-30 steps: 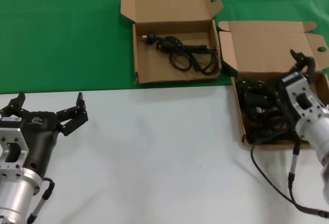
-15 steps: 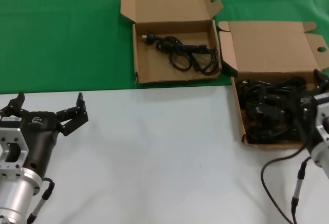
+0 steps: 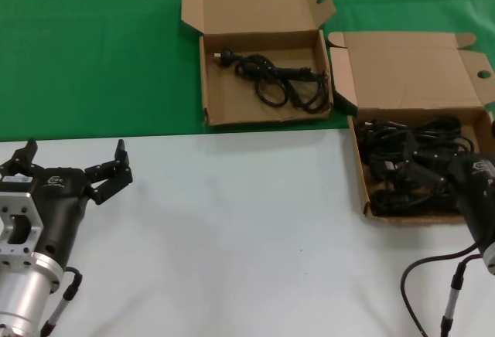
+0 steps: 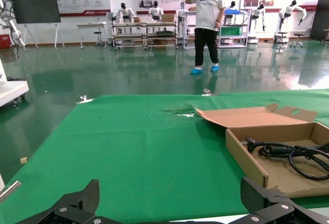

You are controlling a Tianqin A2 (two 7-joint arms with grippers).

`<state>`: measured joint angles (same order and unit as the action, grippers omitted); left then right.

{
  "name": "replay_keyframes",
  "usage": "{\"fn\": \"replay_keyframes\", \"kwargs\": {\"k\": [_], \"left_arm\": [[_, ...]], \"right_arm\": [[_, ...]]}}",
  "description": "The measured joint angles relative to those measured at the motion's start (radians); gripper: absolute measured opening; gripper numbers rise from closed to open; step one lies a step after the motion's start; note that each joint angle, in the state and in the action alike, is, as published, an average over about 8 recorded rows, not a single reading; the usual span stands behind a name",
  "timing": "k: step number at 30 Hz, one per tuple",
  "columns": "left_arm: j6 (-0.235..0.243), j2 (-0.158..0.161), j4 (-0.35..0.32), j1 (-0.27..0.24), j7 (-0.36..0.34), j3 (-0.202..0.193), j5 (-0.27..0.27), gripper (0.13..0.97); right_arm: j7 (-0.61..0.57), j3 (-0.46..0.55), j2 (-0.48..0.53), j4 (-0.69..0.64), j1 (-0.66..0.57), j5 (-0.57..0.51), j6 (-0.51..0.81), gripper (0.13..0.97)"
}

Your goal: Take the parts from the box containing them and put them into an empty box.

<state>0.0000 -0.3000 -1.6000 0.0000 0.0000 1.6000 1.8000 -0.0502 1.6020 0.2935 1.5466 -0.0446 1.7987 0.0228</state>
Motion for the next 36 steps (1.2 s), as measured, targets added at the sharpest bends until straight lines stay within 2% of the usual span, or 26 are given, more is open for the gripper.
{"fn": "replay_keyframes", "kwargs": {"k": [36], "left_arm": [[0.0,0.0,0.0,0.0,0.0,0.0,0.0,0.966]], "right_arm": [[0.001,0.0,0.0,0.001,0.001,0.0,0.0,0.966]]}}
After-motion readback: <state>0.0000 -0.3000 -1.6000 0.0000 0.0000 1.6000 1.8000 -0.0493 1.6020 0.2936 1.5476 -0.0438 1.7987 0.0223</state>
